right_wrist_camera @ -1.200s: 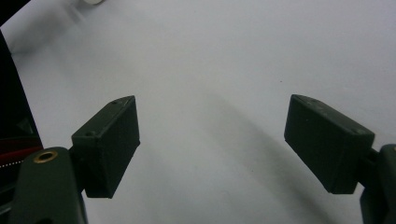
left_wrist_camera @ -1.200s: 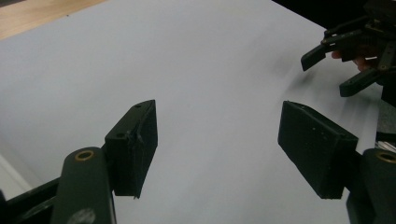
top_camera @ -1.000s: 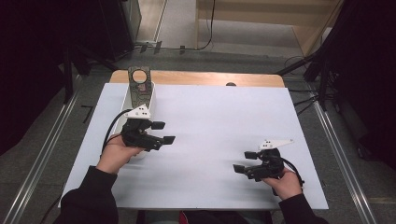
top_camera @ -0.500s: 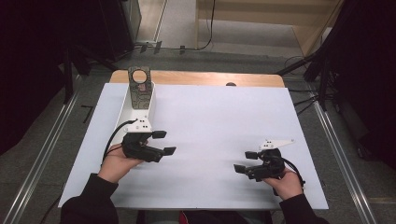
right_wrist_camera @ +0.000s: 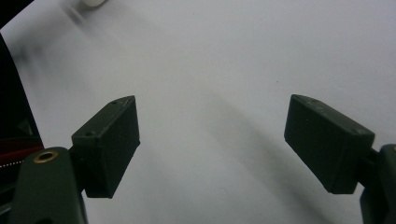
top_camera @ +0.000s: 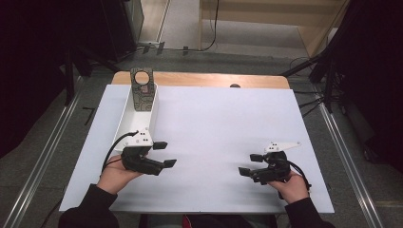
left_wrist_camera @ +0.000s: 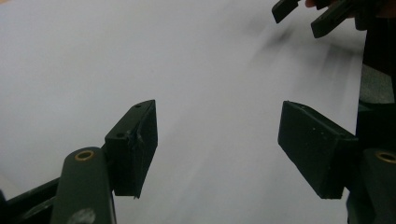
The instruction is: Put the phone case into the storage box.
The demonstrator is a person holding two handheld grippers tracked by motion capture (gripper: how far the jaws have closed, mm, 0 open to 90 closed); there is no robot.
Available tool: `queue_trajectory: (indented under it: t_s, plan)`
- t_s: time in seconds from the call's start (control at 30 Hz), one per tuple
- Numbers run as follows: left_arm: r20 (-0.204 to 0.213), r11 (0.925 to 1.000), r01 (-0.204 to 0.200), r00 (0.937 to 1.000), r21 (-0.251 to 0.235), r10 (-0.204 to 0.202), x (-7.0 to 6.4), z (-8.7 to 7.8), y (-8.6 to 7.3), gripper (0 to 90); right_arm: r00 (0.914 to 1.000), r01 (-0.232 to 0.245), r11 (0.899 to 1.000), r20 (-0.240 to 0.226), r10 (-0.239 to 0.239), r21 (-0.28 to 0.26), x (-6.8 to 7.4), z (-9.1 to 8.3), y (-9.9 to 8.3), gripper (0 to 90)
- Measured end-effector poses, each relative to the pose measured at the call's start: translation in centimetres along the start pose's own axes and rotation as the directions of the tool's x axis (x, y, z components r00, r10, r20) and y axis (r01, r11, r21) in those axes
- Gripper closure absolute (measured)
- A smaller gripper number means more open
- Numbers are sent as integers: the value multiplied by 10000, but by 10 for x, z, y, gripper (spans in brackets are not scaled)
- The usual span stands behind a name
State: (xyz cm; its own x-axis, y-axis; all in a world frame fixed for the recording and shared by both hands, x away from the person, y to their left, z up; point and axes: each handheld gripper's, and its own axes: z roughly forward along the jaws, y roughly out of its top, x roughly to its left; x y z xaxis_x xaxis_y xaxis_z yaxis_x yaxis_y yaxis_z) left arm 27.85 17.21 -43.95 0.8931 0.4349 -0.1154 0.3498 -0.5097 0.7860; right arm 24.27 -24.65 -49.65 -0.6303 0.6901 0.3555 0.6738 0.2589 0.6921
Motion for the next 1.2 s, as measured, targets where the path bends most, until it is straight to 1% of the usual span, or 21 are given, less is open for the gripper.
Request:
queue_trajectory:
  t_s: [0.07, 0.23, 0.33, 0.4, 0.5, 0.63, 0.7, 0.8, 0.9, 1.0, 1.2]
  plan:
    - [-19, 10000, -5, 10000, 62, 5, 0, 0, -2, 283, 10000, 0, 10000, -2, 0, 4, 0, 0, 0, 170]
    - [180, 9999, -63, 9998, 113, 61, 0, 1, -11, 283, 10000, 41, 10000, 2, -41, -9, -1, -1, 0, 170]
    - [265, 9995, -245, 9994, 221, 239, -2, 2, -14, 283, 10000, -2, 10000, 27, 2, -23, -1, -1, 0, 170]
    - [358, 9995, -265, 9990, 150, 260, -4, 2, -16, 283, 10000, -9, 10000, 32, 9, -14, -1, -1, 0, 170]
    - [406, 9991, -304, 9987, 283, 293, -5, 3, -20, 283, 10000, 9, 10000, 17, -9, -17, -1, -1, 0, 170]
    - [447, 9990, -248, 9987, 362, 232, -5, 4, -26, 283, 10000, 9, 10000, 10, -9, -15, -1, -1, 0, 170]
    - [428, 9983, -270, 9988, 520, 248, -4, 5, -30, 283, 10000, 11, 10000, 8, -11, -22, -1, -2, 0, 170]
    - [574, 9971, -286, 9981, 708, 245, -4, 6, -34, 283, 10000, 13, 10000, 3, -13, -36, -1, -2, 0, 170]
    - [622, 9963, -188, 9980, 838, 136, -4, 7, -39, 283, 10000, 23, 10000, 2, -23, -51, -1, -2, -1, 170]
    - [641, 9947, -211, 9978, 1005, 147, -4, 8, -43, 283, 10000, 9, 10000, -2, -9, -37, -1, -2, -1, 170]
    - [597, 9946, -78, 9982, 1038, 16, -2, 7, -47, 283, 10000, 17, 10000, -10, -17, -44, -1, -3, -1, 170]
